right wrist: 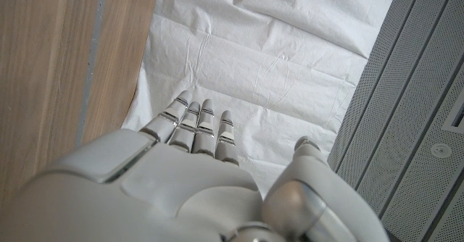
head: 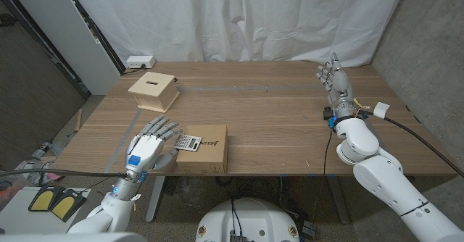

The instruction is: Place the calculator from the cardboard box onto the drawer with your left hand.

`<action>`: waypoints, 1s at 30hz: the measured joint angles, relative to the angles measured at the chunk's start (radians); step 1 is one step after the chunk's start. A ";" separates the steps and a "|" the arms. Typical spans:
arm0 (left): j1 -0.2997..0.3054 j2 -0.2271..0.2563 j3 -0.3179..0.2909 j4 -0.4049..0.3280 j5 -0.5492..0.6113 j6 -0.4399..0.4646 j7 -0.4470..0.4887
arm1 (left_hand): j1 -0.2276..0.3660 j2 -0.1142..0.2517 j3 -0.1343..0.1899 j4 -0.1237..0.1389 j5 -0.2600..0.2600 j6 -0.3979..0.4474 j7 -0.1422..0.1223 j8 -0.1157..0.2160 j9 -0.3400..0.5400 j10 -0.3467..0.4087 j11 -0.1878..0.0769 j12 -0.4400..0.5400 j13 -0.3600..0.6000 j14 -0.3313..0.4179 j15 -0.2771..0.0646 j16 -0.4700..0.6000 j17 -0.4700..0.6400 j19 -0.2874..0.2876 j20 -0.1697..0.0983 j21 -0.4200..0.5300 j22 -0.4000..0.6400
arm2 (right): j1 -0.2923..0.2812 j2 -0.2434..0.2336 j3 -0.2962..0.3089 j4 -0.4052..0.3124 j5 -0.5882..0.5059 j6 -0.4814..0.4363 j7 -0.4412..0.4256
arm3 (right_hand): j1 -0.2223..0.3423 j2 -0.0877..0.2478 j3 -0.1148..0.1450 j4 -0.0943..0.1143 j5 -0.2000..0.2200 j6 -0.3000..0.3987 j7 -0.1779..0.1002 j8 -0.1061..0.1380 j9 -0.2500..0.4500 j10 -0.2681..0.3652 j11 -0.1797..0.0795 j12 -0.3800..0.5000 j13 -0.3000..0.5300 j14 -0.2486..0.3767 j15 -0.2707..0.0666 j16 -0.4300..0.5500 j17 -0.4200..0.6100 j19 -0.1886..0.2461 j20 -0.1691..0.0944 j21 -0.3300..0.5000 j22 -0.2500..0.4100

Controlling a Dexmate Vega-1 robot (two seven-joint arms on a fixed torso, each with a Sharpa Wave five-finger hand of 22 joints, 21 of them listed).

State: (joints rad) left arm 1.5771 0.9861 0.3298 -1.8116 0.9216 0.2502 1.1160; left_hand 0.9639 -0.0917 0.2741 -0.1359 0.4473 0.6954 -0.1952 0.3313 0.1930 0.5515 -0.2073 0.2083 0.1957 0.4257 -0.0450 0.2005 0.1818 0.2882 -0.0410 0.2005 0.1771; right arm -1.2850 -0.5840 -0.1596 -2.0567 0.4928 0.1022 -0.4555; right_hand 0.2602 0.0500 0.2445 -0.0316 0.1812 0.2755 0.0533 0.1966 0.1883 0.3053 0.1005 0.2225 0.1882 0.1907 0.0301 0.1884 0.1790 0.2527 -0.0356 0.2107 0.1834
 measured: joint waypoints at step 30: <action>0.038 -0.080 -0.062 0.010 0.057 -0.063 0.001 | 0.036 0.012 0.010 -0.002 -0.015 0.018 0.008 0.000 0.000 0.011 0.000 0.000 0.000 0.009 0.002 0.000 0.000 0.000 0.000 0.000 0.000 | -0.026 0.000 0.011 -0.022 -0.009 0.017 0.005 | 0.000 0.000 -0.004 -0.004 0.000 0.000 0.000 0.000 0.000 0.000 0.000 0.000 0.000 0.000 0.000 0.000 0.000 0.009 -0.002 0.000 0.000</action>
State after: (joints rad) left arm 1.6154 0.9064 0.2680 -1.8020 0.9783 0.1868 1.1171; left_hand 0.9994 -0.0798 0.2843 -0.1384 0.4325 0.7138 -0.1875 0.3313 0.1930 0.5622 -0.2073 0.2083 0.1957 0.4342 -0.0428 0.2005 0.1818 0.2882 -0.0410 0.2005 0.1771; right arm -1.3109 -0.5843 -0.1482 -2.0792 0.4835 0.1190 -0.4505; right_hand 0.2603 0.0501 0.2403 -0.0358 0.1812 0.2755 0.0533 0.1966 0.1883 0.3053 0.1005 0.2225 0.1882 0.1906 0.0301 0.1884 0.1790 0.2617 -0.0375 0.2107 0.1834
